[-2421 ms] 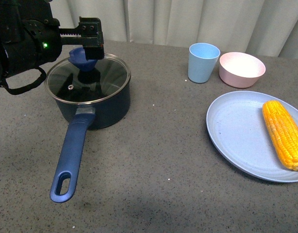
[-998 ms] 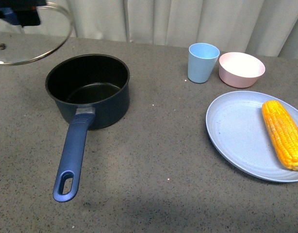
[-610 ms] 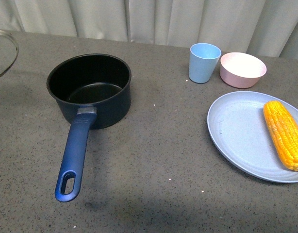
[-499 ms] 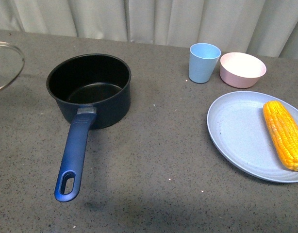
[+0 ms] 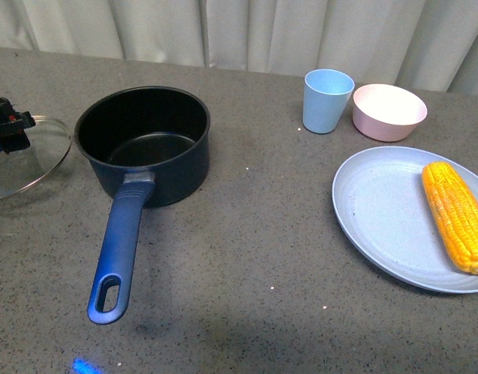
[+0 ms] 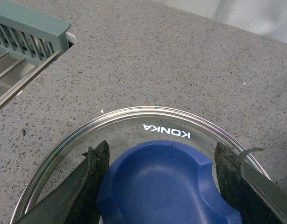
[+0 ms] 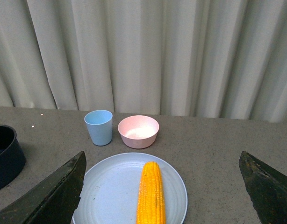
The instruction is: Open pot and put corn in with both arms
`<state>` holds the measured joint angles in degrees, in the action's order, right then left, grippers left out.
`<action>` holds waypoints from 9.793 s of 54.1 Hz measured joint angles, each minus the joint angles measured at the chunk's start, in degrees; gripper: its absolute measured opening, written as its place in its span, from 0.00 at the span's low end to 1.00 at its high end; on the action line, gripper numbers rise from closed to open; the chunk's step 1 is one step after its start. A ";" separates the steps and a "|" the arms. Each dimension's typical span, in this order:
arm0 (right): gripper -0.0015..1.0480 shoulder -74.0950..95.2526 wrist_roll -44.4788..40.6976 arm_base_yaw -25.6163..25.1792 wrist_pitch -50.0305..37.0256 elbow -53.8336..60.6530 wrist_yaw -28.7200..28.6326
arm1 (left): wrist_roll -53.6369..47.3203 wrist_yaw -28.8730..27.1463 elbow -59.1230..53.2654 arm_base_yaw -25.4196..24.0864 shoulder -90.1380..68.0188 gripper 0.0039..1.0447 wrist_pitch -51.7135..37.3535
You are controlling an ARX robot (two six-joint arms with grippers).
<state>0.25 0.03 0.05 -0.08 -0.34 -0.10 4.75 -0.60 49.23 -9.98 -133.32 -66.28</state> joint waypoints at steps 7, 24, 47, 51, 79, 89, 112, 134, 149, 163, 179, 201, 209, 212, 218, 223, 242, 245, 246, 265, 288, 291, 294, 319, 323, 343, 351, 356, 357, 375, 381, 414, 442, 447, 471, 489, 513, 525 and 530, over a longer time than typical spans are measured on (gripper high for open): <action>0.91 0.00 0.00 0.00 0.00 0.00 0.00 | -0.20 -0.20 0.76 0.04 -1.16 0.58 2.27; 0.91 0.00 0.00 0.00 0.00 0.00 0.00 | -2.21 -0.26 1.36 0.46 -1.86 0.59 3.32; 0.91 0.00 0.00 0.00 0.00 0.00 0.02 | -1.79 -4.42 -6.62 0.90 17.27 0.94 7.06; 0.91 0.00 0.00 0.00 0.00 0.00 0.02 | -1.64 -5.55 -10.86 1.44 23.91 0.94 7.08; 0.91 0.00 0.00 0.00 0.00 0.00 0.00 | -4.28 4.74 -38.21 5.68 57.18 0.06 1.79; 0.91 0.00 0.00 0.00 0.00 0.00 0.02 | -4.35 0.90 -42.86 9.79 66.75 0.04 6.91; 0.91 0.00 0.00 0.00 0.00 0.00 0.02 | -4.35 0.59 -47.39 9.94 84.06 0.04 19.63; 0.91 0.00 0.00 0.00 0.00 0.00 0.02 | -4.35 0.59 -48.09 9.94 102.07 0.04 35.43; 0.91 0.00 0.00 0.00 0.00 0.00 0.02 | -4.35 0.59 -48.11 9.94 111.40 0.04 44.26; 0.91 0.00 0.00 0.00 0.00 0.00 0.02 | -4.35 0.59 -48.11 9.94 116.76 0.04 49.48; 0.91 0.00 0.00 0.00 0.00 0.00 0.02 | -4.35 0.59 -48.11 9.94 122.18 0.04 54.88; 0.91 2.14 -1.95 0.63 2.32 -1.09 2.80 | -4.33 0.59 -48.11 9.94 133.02 0.24 66.16; 0.91 26.86 -4.72 -0.26 -11.19 -5.53 4.52 | -4.33 0.61 -48.11 9.97 133.04 0.51 66.16; 0.91 39.28 -4.07 -0.66 -16.68 -9.38 4.35 | -4.33 0.59 -48.11 9.97 133.07 0.62 66.16; 0.91 60.19 -2.40 -0.55 -18.82 -17.35 4.55 | -4.33 0.59 -48.11 9.97 133.07 0.79 66.16; 0.91 73.16 -0.42 -0.31 -18.18 -22.29 4.50 | -4.35 0.59 -48.11 9.97 133.07 0.94 66.16; 0.91 102.22 4.52 3.04 -14.36 -39.36 5.60 | -4.48 0.61 -48.11 9.97 133.07 0.94 66.16; 0.91 104.94 5.01 3.43 -13.29 -41.38 5.64 | -4.48 0.59 -48.11 9.97 133.07 0.94 66.16; 0.91 105.46 5.09 3.50 -13.11 -41.75 5.66 | -4.48 0.59 -48.11 9.97 133.07 0.94 66.16; 0.91 115.45 6.47 4.52 -10.29 -47.34 8.04 | -4.48 0.59 -48.11 9.97 133.07 0.94 66.16; 0.39 117.39 6.93 5.25 -12.17 -47.56 7.74 | -4.48 0.61 -48.11 9.97 133.07 0.94 66.16; 0.35 117.07 7.04 5.11 -12.17 -47.56 7.10 | -4.48 0.61 -48.11 9.97 133.07 0.94 66.16; 0.32 116.39 7.17 5.01 -12.00 -47.52 6.03 | -4.48 0.61 -48.11 9.97 133.07 0.94 66.16; 0.21 109.13 26.10 15.21 -8.09 -60.39 -20.81 | -4.48 0.61 -48.11 9.97 133.07 0.94 66.16; 0.20 111.89 28.94 18.84 -8.04 -64.00 -22.60 | -4.48 0.59 -48.11 9.97 133.09 0.94 66.16; 0.20 125.81 35.71 30.60 -3.50 -84.06 -22.62 | -4.48 0.61 -48.11 9.97 133.09 0.94 66.16; 0.19 131.12 36.87 33.70 -0.33 -91.38 -21.90 | -4.48 0.59 -48.11 9.97 133.09 0.94 66.16; 0.19 134.07 37.31 35.12 1.29 -95.47 -21.29 | -4.48 0.59 -48.11 9.97 133.09 0.94 66.16; 0.19 134.51 37.33 35.30 1.55 -96.17 -21.22 | -4.48 0.59 -48.11 9.97 133.09 0.94 66.16; 0.55 137.04 37.31 34.69 1.51 -98.73 -18.18 | -4.48 0.59 -48.11 9.97 133.09 0.94 66.16; 0.74 137.04 37.24 34.25 0.07 -98.62 -16.70 | -4.48 0.59 -48.11 9.97 133.09 0.94 66.16; 0.91 105.85 20.65 28.30 -24.44 -58.01 5.25 | -4.48 0.59 -48.11 9.97 133.09 0.94 66.16; 0.75 78.09 5.16 18.45 -51.32 -18.91 17.22 | -4.48 0.74 -48.11 9.97 133.11 0.94 66.16; 0.62 75.45 2.38 16.41 -58.45 -14.86 16.13 | -4.48 0.59 -48.11 9.97 133.11 0.94 66.16; 0.01 54.95 0.02 7.06 -51.17 -2.67 6.97 | -4.48 0.59 -48.11 9.99 133.11 0.94 66.16; 0.01 39.30 0.02 0.17 -38.21 -0.22 0.48 | -4.48 0.59 -48.11 9.99 133.11 0.94 66.16; 0.01 23.37 0.02 0.09 -23.54 0.04 0.20 | -4.48 0.59 -48.11 9.97 133.11 0.94 66.16; 0.01 17.42 0.02 0.09 -17.77 0.04 0.20 | -4.48 0.59 -48.11 9.99 133.11 0.94 66.16; 0.01 15.58 0.02 0.09 -15.93 0.04 0.20 | -4.48 0.59 -48.11 9.97 133.11 0.94 66.16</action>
<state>15.84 0.05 0.14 -16.01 -0.30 0.10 0.27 -0.01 1.13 -0.01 -0.21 -0.12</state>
